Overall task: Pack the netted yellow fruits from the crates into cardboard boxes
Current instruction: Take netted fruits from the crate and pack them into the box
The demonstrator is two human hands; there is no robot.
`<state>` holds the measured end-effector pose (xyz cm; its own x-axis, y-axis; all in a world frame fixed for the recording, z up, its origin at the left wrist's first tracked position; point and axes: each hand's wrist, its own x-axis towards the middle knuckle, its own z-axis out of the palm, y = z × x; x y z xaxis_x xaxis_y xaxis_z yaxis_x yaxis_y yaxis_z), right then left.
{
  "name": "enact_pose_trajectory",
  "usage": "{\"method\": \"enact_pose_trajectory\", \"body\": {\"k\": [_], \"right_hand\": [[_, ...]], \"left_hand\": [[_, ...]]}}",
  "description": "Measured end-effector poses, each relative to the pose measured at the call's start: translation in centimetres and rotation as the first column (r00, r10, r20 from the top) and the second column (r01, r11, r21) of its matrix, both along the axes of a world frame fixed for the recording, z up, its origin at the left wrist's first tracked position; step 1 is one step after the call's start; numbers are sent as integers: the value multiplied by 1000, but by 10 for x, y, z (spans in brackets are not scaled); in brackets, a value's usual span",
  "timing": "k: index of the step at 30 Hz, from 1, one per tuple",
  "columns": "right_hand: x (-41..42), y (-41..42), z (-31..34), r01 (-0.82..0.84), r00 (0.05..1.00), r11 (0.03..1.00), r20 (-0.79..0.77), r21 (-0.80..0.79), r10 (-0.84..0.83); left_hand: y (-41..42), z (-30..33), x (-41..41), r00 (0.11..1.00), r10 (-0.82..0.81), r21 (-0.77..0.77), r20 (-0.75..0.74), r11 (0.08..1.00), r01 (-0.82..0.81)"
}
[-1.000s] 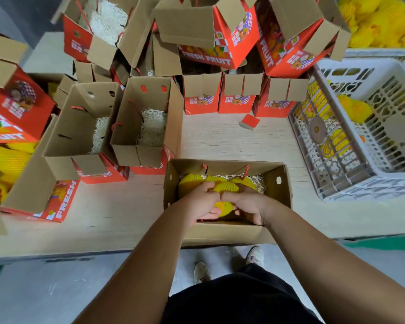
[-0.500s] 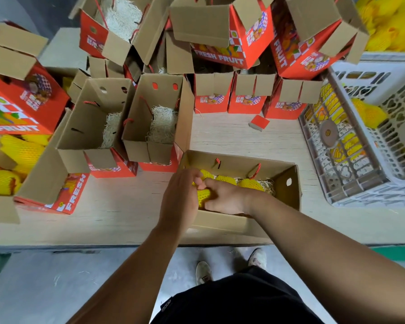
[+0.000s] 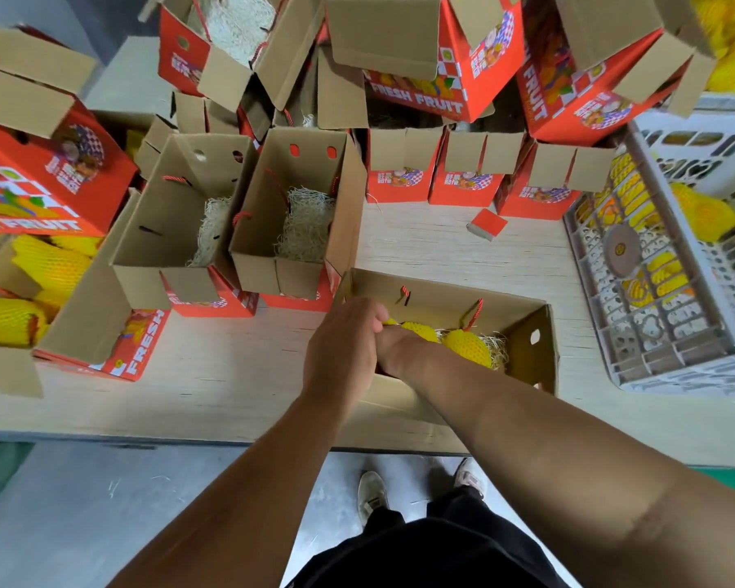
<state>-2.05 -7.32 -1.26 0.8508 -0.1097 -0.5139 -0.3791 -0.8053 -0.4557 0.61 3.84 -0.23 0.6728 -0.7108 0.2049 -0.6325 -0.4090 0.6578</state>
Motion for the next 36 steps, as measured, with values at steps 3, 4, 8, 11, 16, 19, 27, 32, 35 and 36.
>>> {"method": "enact_pose_trajectory", "body": {"k": [3,4,8,11,16,19,27,32,35,36], "right_hand": [[-2,-5,0,-39,989,999,-140,-25,35],[-5,-8,4,2,985,998,-175,-57,-12],[-17,-21,-4,115,990,992,-71,-49,-118],[-21,-8,-16,264,962,948,-124,177,-245],[-41,-32,-2,108,993,984,-66,142,-99],[-70,-67,20,126,991,985,35,121,-131],[-209,-210,72,546,563,731,466,410,-682],[-296,-317,74,665,267,495,441,560,-857],[-334,-382,63,755,217,414,402,509,-890],[-341,-401,58,781,258,438,408,445,-876]], "left_hand": [[-3,4,0,999,23,28,-31,999,-22],[-4,4,1,1000,13,33,-24,999,-13],[-9,2,4,997,27,104,70,994,-34],[-11,0,1,992,24,192,124,980,-48],[-22,6,1,996,-24,345,88,939,-7],[-55,20,-26,999,-2,267,-39,964,13],[-240,59,-135,950,-276,-125,-143,958,260],[-381,59,-194,908,-409,-205,-94,900,384],[-445,40,-196,912,-395,48,107,919,392],[-459,34,-192,915,-374,178,151,921,346]]}}
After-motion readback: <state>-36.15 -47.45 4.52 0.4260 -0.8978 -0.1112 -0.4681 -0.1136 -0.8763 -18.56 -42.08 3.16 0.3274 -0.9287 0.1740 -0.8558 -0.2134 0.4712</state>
